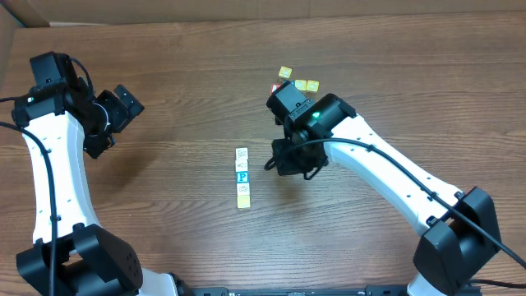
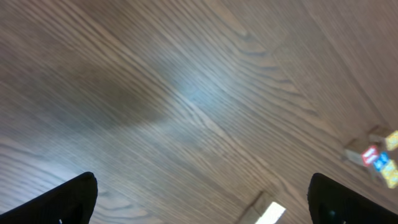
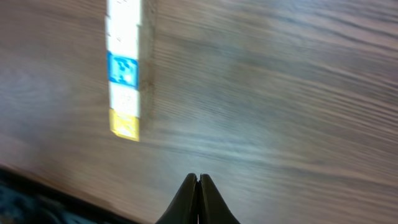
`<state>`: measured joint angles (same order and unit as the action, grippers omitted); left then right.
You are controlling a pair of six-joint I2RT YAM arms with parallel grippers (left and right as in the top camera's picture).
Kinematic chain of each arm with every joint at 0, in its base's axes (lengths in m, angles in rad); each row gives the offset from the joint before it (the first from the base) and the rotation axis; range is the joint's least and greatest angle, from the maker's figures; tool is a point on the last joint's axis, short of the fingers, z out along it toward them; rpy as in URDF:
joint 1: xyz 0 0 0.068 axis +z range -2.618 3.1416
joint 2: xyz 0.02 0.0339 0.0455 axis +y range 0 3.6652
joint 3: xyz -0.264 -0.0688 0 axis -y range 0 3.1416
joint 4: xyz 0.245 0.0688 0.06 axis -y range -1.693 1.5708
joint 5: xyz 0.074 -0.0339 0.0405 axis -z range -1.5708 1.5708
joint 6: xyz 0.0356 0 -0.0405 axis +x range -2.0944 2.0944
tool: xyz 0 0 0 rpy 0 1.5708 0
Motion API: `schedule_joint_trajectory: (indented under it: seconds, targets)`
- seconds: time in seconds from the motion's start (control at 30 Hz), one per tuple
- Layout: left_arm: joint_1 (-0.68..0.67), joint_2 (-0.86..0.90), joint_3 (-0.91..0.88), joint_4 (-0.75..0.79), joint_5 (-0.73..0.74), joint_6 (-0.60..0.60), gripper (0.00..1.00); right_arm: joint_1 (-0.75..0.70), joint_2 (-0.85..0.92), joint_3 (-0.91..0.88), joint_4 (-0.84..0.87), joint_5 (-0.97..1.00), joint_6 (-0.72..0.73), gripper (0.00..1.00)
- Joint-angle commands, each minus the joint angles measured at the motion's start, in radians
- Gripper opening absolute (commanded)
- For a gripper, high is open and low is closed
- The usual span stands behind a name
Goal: Flip 5 blocks
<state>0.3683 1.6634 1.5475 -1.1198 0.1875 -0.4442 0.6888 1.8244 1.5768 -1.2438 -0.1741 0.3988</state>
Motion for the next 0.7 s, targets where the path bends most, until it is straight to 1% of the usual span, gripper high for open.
schedule_joint_trajectory:
  seconds: [0.0,0.03,0.07,0.1,0.13,0.17,0.3,0.37,0.4,0.5,0.6,0.67]
  targets:
    - [-0.005,0.001,-0.008,-0.004,0.079,-0.018,0.97,-0.006,-0.008,-0.007,-0.032,0.036,-0.151,0.04]
    - [-0.005,0.001,-0.008,0.002,0.137,0.012,0.86,-0.006,-0.008,-0.007,-0.045,0.055,-0.17,0.04]
    - [-0.011,0.001,-0.008,0.012,0.214,0.073,0.52,-0.006,-0.008,-0.007,-0.05,0.061,-0.192,0.04]
    - [-0.024,0.003,-0.008,0.02,0.276,0.115,0.31,-0.006,-0.008,-0.007,-0.051,0.06,-0.2,0.04]
    - [-0.046,0.003,-0.008,0.025,0.304,0.136,0.18,-0.005,-0.008,-0.007,-0.051,0.059,-0.211,0.04]
    - [-0.072,0.003,-0.008,0.026,0.291,0.134,0.04,-0.003,-0.008,-0.007,-0.051,0.05,-0.226,0.04]
    - [-0.242,0.009,-0.005,0.03,0.105,0.122,0.04,0.023,-0.008,-0.007,-0.053,-0.034,-0.322,0.04]
    - [-0.359,0.031,0.023,0.035,0.014,0.127,0.04,0.058,-0.008,-0.007,-0.056,-0.05,-0.37,0.04]
    - [-0.391,0.043,0.043,0.035,0.003,0.13,0.04,0.075,-0.008,-0.008,-0.052,-0.05,-0.378,0.04]
    - [-0.448,0.108,0.157,0.005,0.048,0.15,0.04,0.136,-0.008,-0.021,-0.029,-0.048,-0.378,0.04]
    - [-0.457,0.208,0.32,-0.069,0.144,0.208,0.04,0.211,-0.008,-0.049,-0.002,-0.043,-0.378,0.04]
    - [-0.457,0.275,0.408,-0.109,0.183,0.246,0.04,0.261,-0.008,-0.074,0.021,-0.018,-0.376,0.04]
